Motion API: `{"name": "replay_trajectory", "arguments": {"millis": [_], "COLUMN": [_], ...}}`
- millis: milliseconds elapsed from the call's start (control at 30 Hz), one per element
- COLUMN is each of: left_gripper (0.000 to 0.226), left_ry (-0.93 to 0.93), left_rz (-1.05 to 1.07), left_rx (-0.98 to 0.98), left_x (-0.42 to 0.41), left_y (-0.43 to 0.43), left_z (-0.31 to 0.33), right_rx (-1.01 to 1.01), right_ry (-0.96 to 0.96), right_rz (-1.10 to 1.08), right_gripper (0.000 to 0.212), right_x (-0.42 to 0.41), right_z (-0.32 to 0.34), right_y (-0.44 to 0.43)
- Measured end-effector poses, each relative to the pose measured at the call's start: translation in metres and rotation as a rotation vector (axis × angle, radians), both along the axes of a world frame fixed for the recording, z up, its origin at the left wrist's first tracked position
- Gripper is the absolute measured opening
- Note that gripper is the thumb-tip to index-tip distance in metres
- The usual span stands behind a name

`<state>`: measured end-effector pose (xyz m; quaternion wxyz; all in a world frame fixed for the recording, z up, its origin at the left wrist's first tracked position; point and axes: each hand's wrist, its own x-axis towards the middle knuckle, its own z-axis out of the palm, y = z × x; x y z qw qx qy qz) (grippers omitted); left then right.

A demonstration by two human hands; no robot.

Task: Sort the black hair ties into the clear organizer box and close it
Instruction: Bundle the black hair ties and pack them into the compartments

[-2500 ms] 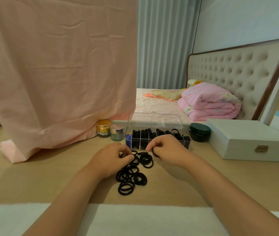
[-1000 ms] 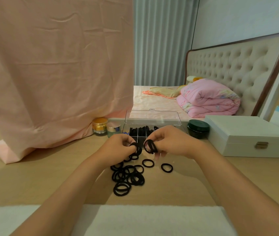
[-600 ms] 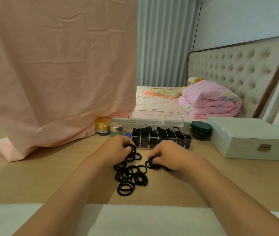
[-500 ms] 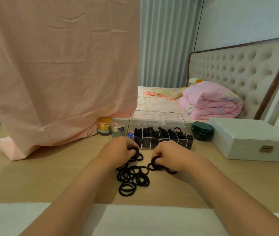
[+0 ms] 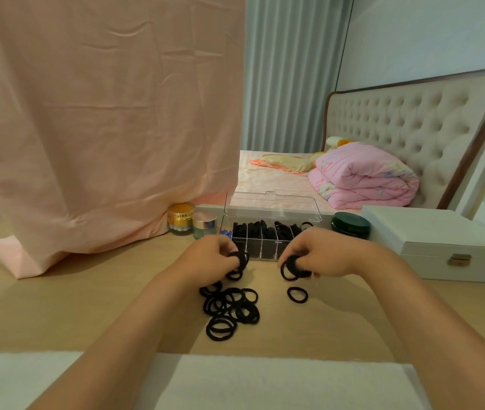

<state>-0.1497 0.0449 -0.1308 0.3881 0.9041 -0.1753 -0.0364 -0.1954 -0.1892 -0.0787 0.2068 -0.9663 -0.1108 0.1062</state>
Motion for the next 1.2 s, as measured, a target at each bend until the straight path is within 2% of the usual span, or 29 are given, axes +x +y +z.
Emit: {"name": "replay_trajectory", "arguments": {"millis": [100,167,333,500,733,933,1033,1100,1200], "left_gripper": [0.009,0.012,0.027,0.037,0.019,0.032,0.024,0.017,0.011], "left_ry": [0.052,0.059,-0.042,-0.088,-0.024,0.139,0.147,0.149,0.152], "left_rz": [0.047,0.067,0.085,0.068,0.083,0.027,0.016,0.014,0.002], "left_rx": [-0.171,-0.158,0.257,0.395,0.258,0.008,0.011,0.012,0.02], "left_x": [0.004,0.006,0.006,0.003,0.007,0.006,0.007,0.007,0.005], "left_y": [0.008,0.013,0.009,0.0,0.004,0.014,0.017,0.017,0.013], "left_z": [0.005,0.004,-0.003,-0.005,-0.008,0.001,0.002,0.004,0.006], "right_rx": [-0.161,-0.25,-0.267,-0.183,0.122,0.304,0.249,0.121,-0.042], "right_ry": [0.118,0.136,0.101,0.101,0.02,0.057,0.075,0.066,-0.025], "right_rz": [0.003,-0.019,-0.049,0.015,0.035,0.033,0.05,0.057,0.043], "right_gripper": [0.035,0.037,0.023,0.012,0.032,0.028,0.036,0.04,0.03], "right_x": [0.0,0.001,0.005,0.005,0.005,-0.001,-0.001,0.0,0.002], "right_z": [-0.008,-0.014,-0.024,-0.026,-0.019,-0.021,-0.031,-0.038,-0.043], "right_y": [0.001,0.003,0.009,0.015,0.021,0.038,0.05,0.056,0.063]}}
